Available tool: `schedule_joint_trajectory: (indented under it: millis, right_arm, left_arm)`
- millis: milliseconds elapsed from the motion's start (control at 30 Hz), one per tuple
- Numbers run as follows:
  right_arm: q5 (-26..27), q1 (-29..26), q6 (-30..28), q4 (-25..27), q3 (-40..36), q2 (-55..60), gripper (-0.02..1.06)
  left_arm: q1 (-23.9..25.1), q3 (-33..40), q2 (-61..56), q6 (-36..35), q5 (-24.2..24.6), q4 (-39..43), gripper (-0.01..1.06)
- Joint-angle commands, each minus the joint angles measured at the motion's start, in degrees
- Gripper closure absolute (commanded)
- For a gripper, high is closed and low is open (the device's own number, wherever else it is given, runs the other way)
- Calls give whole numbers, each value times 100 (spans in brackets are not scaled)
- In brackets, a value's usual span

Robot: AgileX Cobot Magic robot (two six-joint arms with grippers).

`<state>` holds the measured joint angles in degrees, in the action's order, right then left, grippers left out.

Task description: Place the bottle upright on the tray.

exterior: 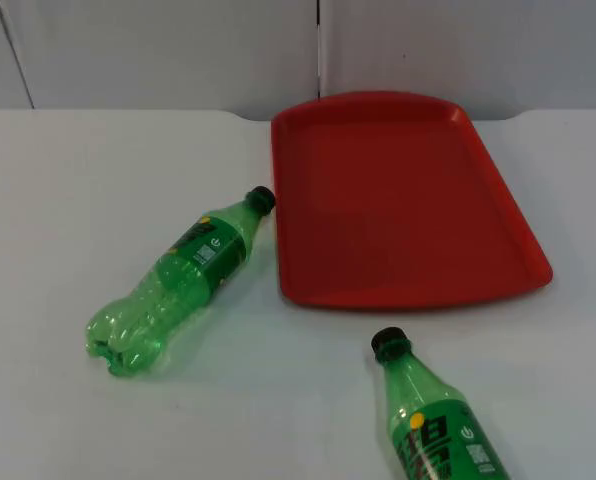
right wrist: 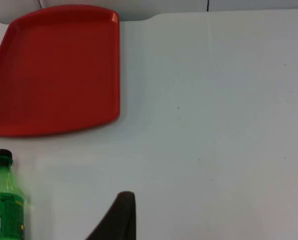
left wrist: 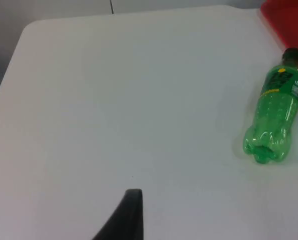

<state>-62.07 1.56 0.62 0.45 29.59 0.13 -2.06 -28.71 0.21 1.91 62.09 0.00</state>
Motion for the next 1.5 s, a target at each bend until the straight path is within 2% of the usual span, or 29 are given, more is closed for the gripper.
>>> schedule_joint_trajectory:
  millis: [0,333,733,1133,1467]
  right_arm:
    - [47,-32,-3,9,-8,-13,-1]
    - [47,-32,-3,9,-8,-13,-1]
    - [47,-32,-3,9,-8,-13,-1]
    - [47,-32,-3,9,-8,-13,-1]
    - [47,-32,-3,9,-8,-13,-1]
  left_arm:
    - [14,-88,-21,-36,36,0,0]
    - [14,-701,535,-46,311,-248,0]
    - [14,-723,993,-46,324,-337,0]
    - [14,-723,1975,79,224,-176,0]
    - [14,-1126,2938,79,186,0,0]
